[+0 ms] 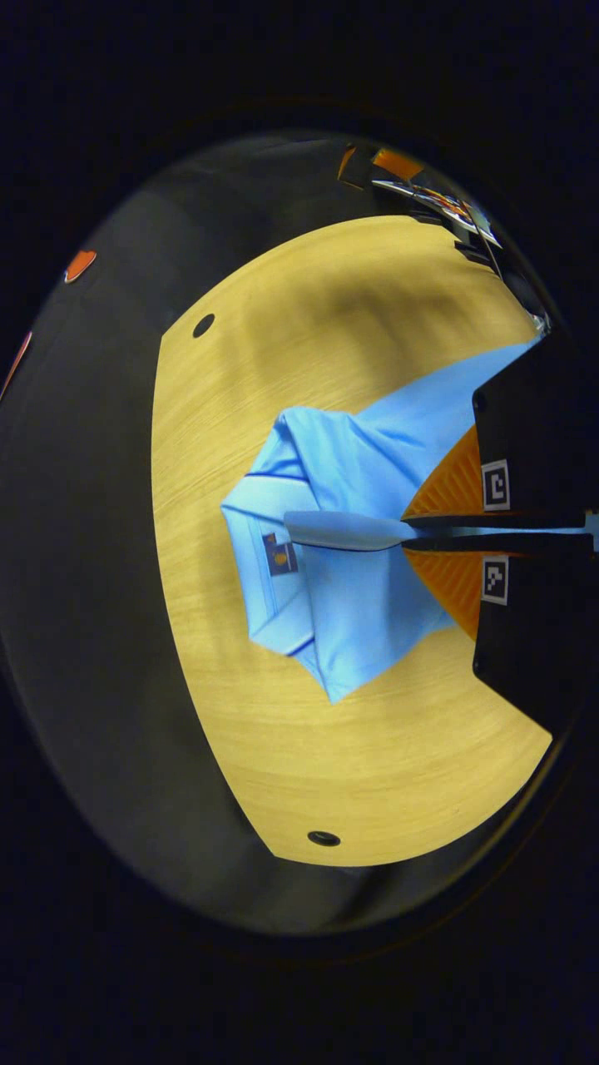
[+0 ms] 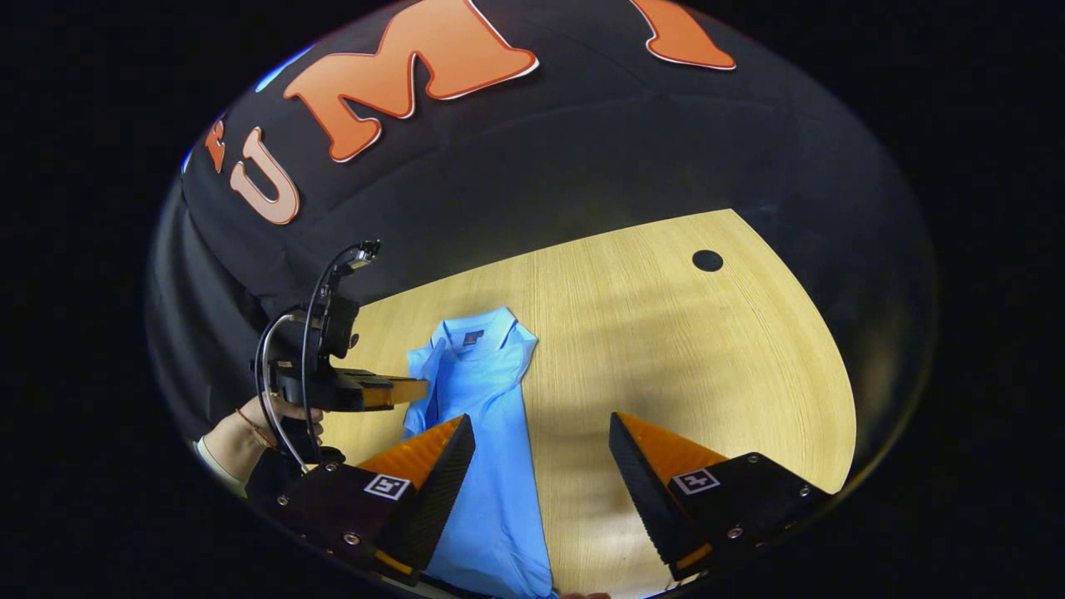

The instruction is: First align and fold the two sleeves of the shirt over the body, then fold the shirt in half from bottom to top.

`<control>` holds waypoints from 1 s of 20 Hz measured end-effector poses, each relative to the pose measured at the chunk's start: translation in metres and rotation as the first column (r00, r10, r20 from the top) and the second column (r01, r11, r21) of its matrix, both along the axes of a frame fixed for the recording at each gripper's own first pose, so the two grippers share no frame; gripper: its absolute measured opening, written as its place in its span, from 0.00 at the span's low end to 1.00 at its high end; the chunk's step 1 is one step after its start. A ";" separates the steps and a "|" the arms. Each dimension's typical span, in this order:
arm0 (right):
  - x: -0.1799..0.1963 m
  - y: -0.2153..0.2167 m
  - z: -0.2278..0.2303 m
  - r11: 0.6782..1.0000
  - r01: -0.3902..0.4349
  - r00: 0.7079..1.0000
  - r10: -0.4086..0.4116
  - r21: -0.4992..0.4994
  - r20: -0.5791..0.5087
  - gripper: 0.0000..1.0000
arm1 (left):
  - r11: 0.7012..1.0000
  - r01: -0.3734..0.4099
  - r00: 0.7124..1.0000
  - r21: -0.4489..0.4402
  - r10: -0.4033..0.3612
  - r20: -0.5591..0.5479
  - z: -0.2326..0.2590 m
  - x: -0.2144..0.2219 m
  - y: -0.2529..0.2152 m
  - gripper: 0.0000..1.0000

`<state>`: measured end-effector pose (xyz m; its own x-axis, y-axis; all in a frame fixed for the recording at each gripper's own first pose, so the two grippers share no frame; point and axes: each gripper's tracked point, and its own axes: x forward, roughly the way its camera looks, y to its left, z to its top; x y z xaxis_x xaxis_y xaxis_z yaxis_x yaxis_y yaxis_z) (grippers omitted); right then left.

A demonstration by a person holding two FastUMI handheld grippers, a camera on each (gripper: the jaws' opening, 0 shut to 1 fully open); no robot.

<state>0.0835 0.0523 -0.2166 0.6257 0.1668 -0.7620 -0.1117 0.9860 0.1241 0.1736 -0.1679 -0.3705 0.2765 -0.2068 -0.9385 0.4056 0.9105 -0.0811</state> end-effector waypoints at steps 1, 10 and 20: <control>-0.002 -0.003 -0.001 1.000 0.005 1.000 -0.005 0.000 -0.005 0.98 | 1.000 0.007 1.000 0.002 -0.007 -0.006 -0.007 -0.004 -0.014 0.06; -0.031 -0.001 -0.021 0.997 -0.032 0.998 0.028 -0.074 -0.047 0.99 | 0.998 -0.031 0.998 -0.050 0.034 0.049 0.015 -0.024 -0.015 1.00; -0.160 0.035 -0.095 0.966 -0.105 0.977 0.056 -0.235 -0.206 0.99 | 0.993 -0.103 0.994 -0.063 0.106 0.036 0.025 -0.156 0.110 1.00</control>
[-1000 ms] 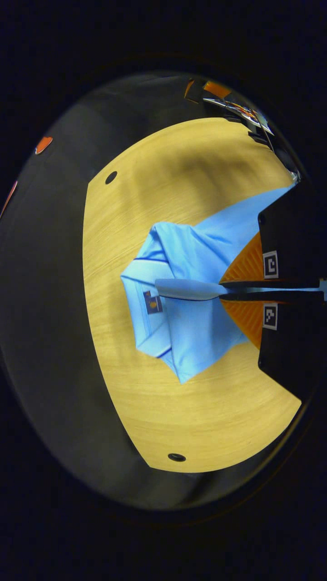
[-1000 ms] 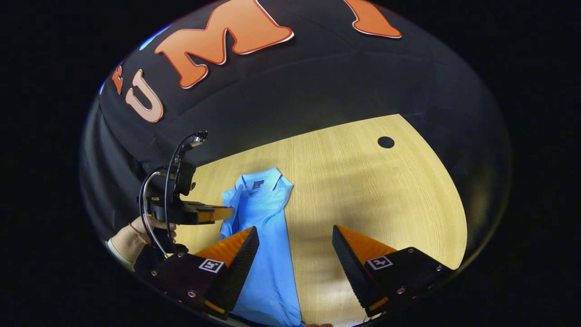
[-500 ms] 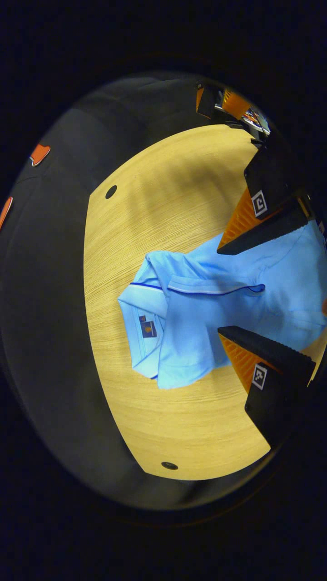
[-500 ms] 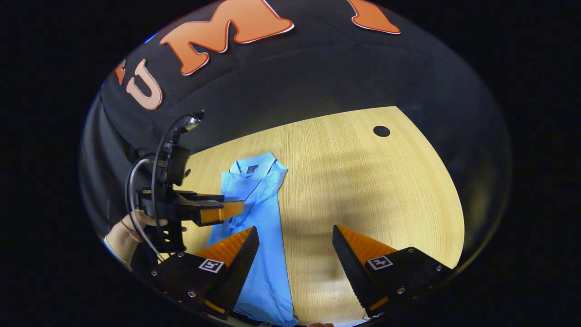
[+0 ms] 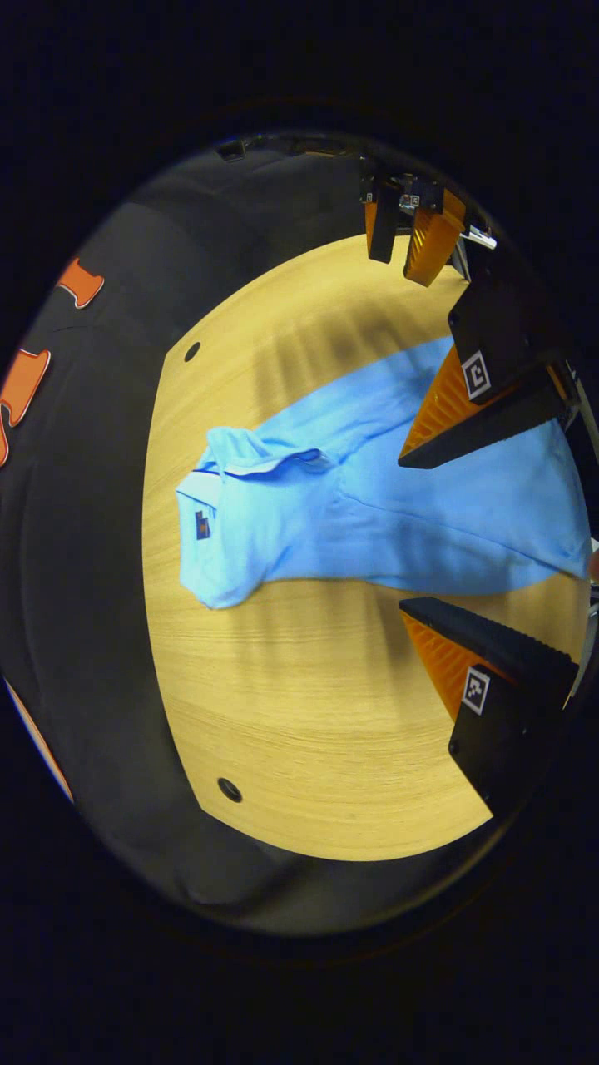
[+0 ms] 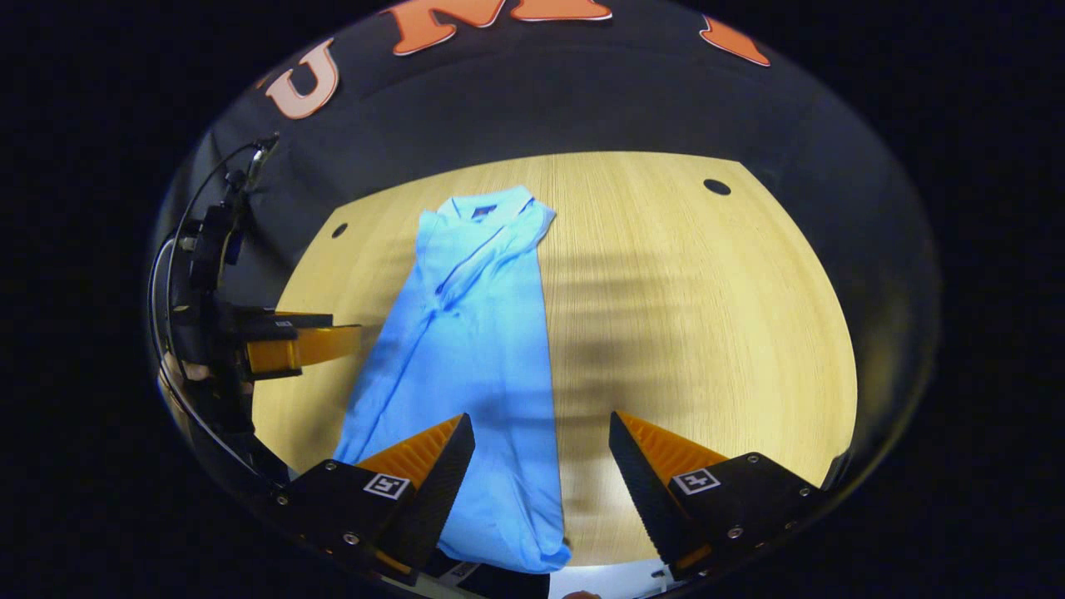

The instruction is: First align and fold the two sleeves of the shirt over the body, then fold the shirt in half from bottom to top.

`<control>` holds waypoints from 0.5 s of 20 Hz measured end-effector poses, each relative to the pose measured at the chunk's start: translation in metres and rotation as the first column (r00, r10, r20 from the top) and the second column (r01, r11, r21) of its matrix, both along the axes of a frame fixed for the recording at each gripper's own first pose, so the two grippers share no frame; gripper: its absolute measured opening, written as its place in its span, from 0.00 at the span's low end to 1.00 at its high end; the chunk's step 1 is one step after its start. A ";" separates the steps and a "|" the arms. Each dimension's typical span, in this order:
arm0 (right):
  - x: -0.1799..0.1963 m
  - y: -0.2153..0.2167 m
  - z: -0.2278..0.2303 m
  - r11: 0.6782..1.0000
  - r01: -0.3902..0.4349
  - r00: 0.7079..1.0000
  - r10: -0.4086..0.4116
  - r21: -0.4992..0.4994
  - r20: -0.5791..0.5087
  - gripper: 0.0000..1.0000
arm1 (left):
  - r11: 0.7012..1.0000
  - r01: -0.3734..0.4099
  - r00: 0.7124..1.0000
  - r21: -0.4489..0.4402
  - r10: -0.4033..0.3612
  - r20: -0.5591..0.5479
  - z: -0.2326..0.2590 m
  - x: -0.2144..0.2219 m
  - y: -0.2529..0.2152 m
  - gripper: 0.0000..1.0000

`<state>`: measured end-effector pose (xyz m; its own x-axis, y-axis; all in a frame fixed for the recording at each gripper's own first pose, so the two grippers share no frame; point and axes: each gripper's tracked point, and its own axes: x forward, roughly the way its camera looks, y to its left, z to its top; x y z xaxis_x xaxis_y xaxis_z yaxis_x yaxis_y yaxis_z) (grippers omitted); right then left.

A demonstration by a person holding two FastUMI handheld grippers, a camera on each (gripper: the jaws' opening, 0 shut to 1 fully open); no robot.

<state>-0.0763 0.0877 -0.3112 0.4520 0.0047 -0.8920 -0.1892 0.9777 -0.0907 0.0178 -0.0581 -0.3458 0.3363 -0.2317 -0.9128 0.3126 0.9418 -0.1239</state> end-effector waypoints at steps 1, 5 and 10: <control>-0.013 0.003 -0.014 1.000 -0.011 1.000 0.010 -0.022 -0.020 0.99 | 1.000 -0.006 1.000 0.009 0.006 -0.007 -0.004 -0.019 0.016 1.00; -0.072 -0.005 -0.041 0.993 -0.032 0.995 0.022 -0.111 -0.094 0.99 | 0.998 -0.041 0.998 0.039 0.043 -0.036 -0.021 -0.074 0.059 1.00; -0.112 -0.017 -0.060 0.984 -0.044 0.988 0.017 -0.172 -0.155 0.99 | 0.996 -0.051 0.993 0.071 0.058 -0.101 -0.035 -0.148 0.099 1.00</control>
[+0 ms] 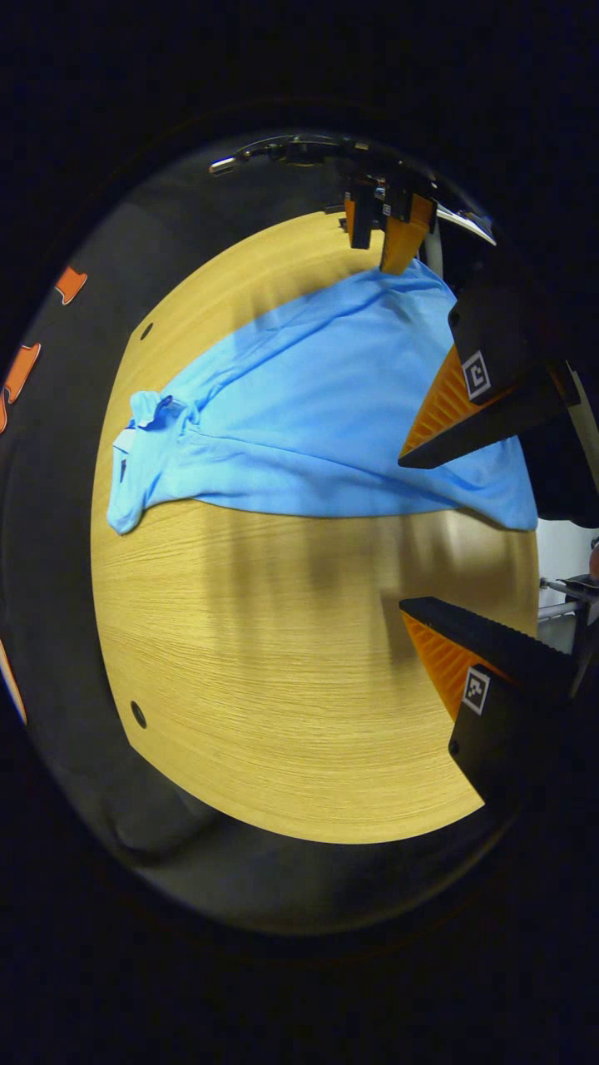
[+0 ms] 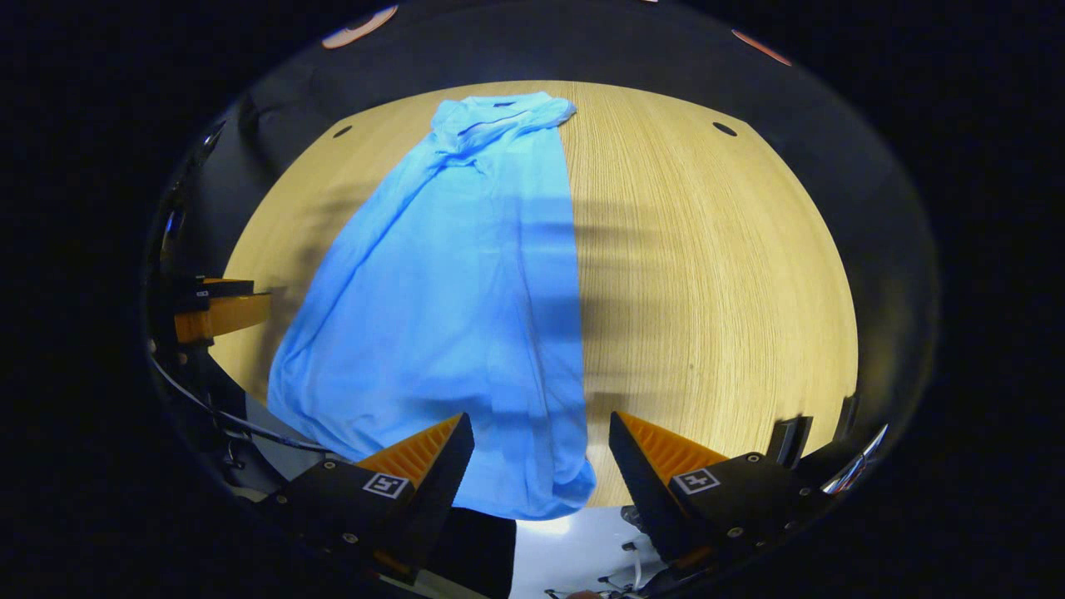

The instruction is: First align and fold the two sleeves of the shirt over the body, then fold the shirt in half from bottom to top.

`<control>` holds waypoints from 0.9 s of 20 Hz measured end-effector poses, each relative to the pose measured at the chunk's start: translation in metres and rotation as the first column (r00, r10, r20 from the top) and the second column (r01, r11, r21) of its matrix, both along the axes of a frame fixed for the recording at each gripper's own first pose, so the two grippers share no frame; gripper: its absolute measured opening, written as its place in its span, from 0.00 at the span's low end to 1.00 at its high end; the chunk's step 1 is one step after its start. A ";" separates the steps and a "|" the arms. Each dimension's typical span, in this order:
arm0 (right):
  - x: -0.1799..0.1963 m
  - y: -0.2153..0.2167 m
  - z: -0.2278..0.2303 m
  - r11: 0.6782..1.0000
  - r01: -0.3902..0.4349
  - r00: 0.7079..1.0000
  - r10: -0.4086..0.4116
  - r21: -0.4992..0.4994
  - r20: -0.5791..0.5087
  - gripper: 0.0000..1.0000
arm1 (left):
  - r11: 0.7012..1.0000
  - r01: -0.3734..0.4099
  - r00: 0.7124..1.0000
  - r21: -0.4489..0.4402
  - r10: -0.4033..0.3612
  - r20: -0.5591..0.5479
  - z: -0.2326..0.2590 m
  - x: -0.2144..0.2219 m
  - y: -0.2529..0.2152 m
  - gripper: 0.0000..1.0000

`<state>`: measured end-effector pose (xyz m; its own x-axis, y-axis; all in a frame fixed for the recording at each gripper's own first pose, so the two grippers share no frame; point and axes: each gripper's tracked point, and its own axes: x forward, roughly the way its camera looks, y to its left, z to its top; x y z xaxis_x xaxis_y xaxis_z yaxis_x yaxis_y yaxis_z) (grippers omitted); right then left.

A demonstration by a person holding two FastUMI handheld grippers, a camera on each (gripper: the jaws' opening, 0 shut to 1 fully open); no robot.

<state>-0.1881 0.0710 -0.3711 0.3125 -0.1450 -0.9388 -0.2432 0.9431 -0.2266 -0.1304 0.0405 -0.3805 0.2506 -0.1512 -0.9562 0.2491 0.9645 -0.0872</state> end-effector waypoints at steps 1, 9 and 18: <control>-0.008 -0.004 -0.004 1.000 0.010 1.000 -0.010 -0.004 -0.015 0.99 | 1.000 0.000 1.000 0.000 0.000 -0.018 -0.005 -0.016 0.004 1.00; -0.031 -0.011 -0.030 0.999 0.028 0.995 -0.031 -0.032 -0.100 0.99 | 1.000 -0.018 0.993 -0.004 0.017 -0.114 -0.033 -0.078 0.003 1.00; -0.043 0.002 -0.042 0.999 0.007 0.990 -0.012 -0.041 -0.140 0.50 | 0.998 -0.015 0.999 0.062 0.018 -0.048 -0.042 -0.071 0.014 0.35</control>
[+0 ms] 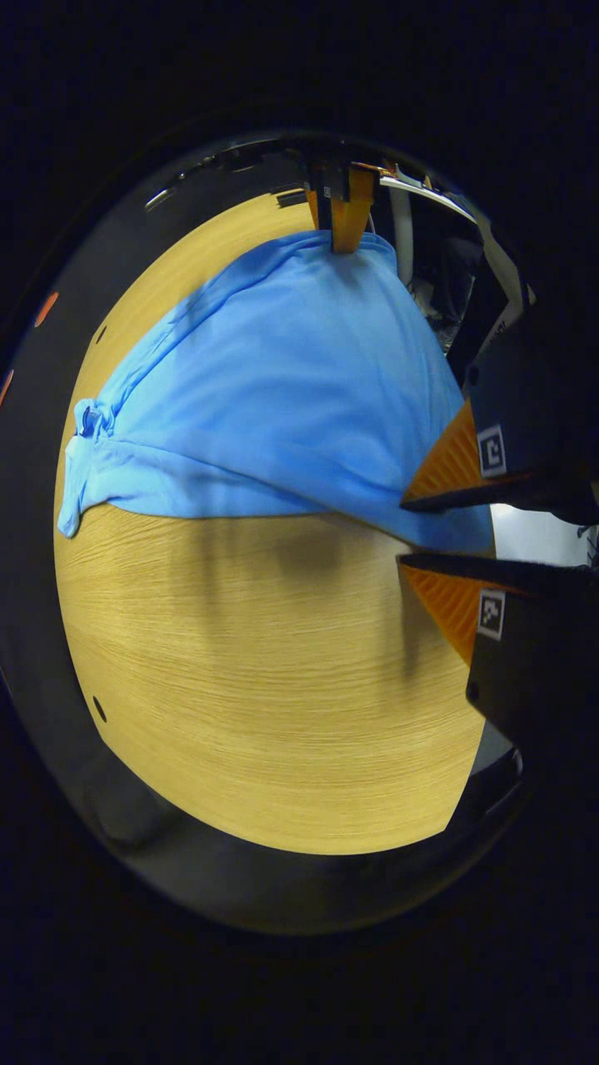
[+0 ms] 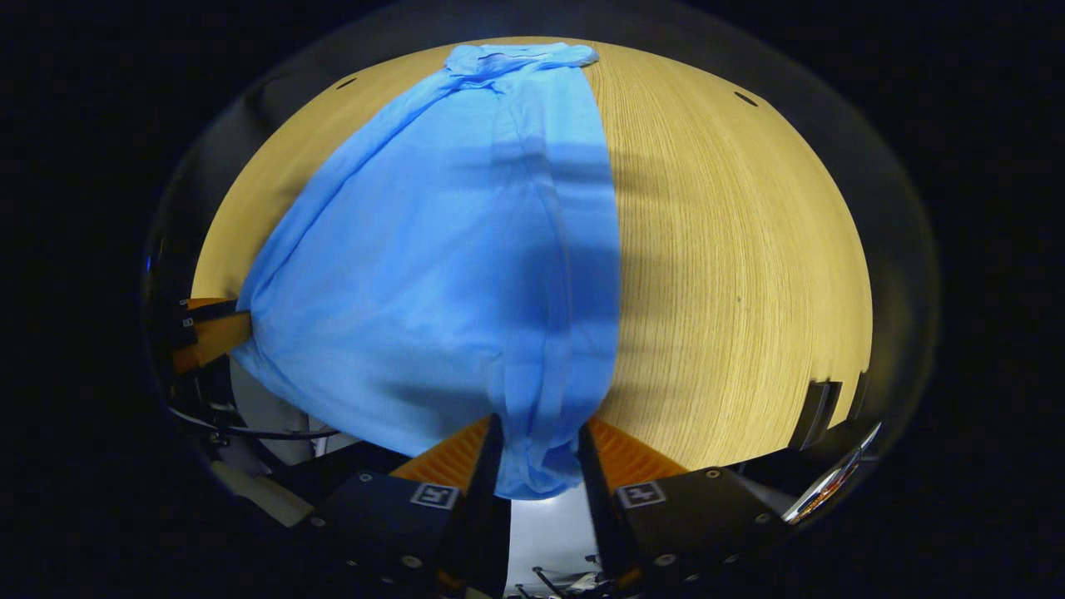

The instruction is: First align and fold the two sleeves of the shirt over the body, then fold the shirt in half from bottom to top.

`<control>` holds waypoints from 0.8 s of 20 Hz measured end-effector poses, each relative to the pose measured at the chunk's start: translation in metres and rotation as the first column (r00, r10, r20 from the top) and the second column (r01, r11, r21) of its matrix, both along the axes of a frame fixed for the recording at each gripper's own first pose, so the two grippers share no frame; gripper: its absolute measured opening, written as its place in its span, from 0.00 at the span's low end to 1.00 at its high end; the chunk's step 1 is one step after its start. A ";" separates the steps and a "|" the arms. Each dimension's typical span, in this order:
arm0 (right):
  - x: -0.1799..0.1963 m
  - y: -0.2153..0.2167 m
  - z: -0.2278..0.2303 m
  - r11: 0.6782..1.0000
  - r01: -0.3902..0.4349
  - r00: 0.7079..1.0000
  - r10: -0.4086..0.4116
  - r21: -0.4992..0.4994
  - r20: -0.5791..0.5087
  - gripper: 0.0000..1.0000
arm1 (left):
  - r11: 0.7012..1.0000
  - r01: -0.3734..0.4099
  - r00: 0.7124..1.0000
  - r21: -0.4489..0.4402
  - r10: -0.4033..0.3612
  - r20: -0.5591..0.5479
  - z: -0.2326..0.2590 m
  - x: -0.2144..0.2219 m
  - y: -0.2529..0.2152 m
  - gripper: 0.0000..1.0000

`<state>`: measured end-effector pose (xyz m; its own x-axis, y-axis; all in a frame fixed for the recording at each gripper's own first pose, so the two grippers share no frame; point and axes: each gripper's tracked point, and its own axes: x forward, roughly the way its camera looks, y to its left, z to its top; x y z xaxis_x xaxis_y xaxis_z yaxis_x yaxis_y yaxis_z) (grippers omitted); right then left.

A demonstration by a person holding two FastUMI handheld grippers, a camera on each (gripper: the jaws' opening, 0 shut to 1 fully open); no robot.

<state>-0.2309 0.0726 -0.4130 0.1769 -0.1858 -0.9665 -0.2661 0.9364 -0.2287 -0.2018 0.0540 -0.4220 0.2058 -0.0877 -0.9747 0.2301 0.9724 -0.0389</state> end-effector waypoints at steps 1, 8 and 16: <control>0.001 0.001 0.000 1.000 0.013 1.000 -0.013 0.005 0.004 0.29 | 0.999 -0.039 0.999 -0.026 0.039 -0.003 -0.003 0.000 -0.002 0.25; 0.030 0.006 0.018 0.996 0.066 0.997 -0.069 0.065 0.038 0.01 | 0.993 -0.050 0.998 -0.106 0.047 -0.032 0.005 0.014 -0.011 0.09; 0.137 0.026 0.060 0.992 0.027 0.989 -0.045 0.123 0.139 0.01 | 0.991 -0.038 0.998 -0.128 0.043 0.040 0.031 0.111 -0.036 0.06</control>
<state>-0.0941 0.0987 -0.3531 0.3081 -0.0779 -0.9481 -0.2049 0.9678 -0.1461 -0.0903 0.0180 -0.3908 0.2524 -0.2012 -0.9465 0.1947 0.9687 -0.1540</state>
